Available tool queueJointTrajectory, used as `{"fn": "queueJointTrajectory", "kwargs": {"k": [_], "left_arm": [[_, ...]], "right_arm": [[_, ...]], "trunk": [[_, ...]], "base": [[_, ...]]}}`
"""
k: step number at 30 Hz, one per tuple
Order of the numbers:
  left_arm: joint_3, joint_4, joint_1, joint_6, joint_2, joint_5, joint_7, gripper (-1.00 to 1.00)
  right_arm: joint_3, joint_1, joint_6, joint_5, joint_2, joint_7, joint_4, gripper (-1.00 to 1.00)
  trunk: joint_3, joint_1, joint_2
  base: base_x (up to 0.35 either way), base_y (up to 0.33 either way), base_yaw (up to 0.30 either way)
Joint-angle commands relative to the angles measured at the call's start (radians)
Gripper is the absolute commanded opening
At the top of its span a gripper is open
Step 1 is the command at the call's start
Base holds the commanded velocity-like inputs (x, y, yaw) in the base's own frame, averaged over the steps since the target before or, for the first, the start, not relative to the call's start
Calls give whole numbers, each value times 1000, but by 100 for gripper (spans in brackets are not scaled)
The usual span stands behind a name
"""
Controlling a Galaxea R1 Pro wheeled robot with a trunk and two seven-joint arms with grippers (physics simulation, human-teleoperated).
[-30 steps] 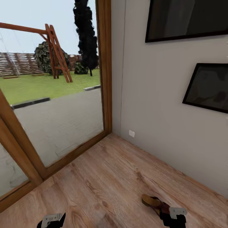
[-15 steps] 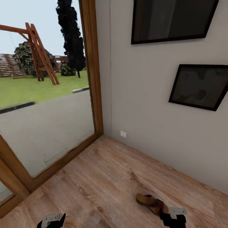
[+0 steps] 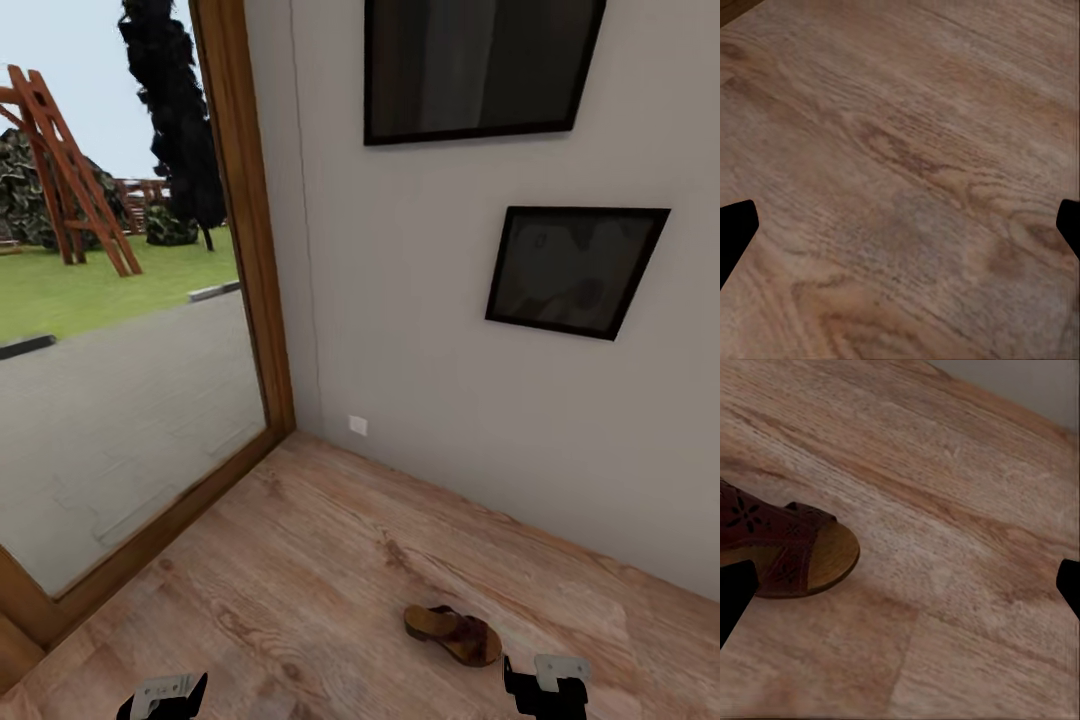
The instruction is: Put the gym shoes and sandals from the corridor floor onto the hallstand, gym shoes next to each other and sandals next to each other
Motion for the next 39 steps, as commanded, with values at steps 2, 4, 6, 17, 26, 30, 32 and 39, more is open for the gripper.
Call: {"fn": "queueJointTrajectory", "kwargs": {"k": [2, 4, 6, 17, 26, 30, 32, 39], "left_arm": [[9, 0, -1, -3, 0, -7, -6, 100], [9, 0, -1, -3, 0, -7, -6, 100], [9, 0, -1, -4, 0, -7, -6, 100], [9, 0, -1, -5, 0, -6, -6, 100], [8, 0, -1, -5, 0, -7, -6, 100], [9, 0, -1, -5, 0, -6, -6, 100], [9, 0, -1, -5, 0, -6, -6, 100], [9, 0, -1, -5, 0, -6, -6, 100]], "right_arm": [[-8, -1, -3, 10, 0, -2, 1, 100], [-8, -1, -3, 10, 0, -2, 1, 100], [-8, -1, -3, 10, 0, -2, 1, 100], [-8, -1, -3, 10, 1, -2, 0, 100], [-8, -1, -3, 10, 2, -2, 0, 100], [-9, -1, -3, 10, 2, -2, 0, 100], [-9, -1, -3, 9, 2, -2, 0, 100], [-9, -1, -3, 9, 2, -2, 0, 100]], "trunk": [[0, 0, 0], [2, 0, 0], [3, 0, 0], [10, 0, 0], [15, 0, 0], [17, 0, 0], [19, 0, 0], [23, 0, 0]], "base": [[0, 0, -238], [0, 0, -238], [0, 0, -238], [0, 78, -238], [0, 286, -238], [0, 302, -238], [0, 304, -238], [0, 305, -238]]}}
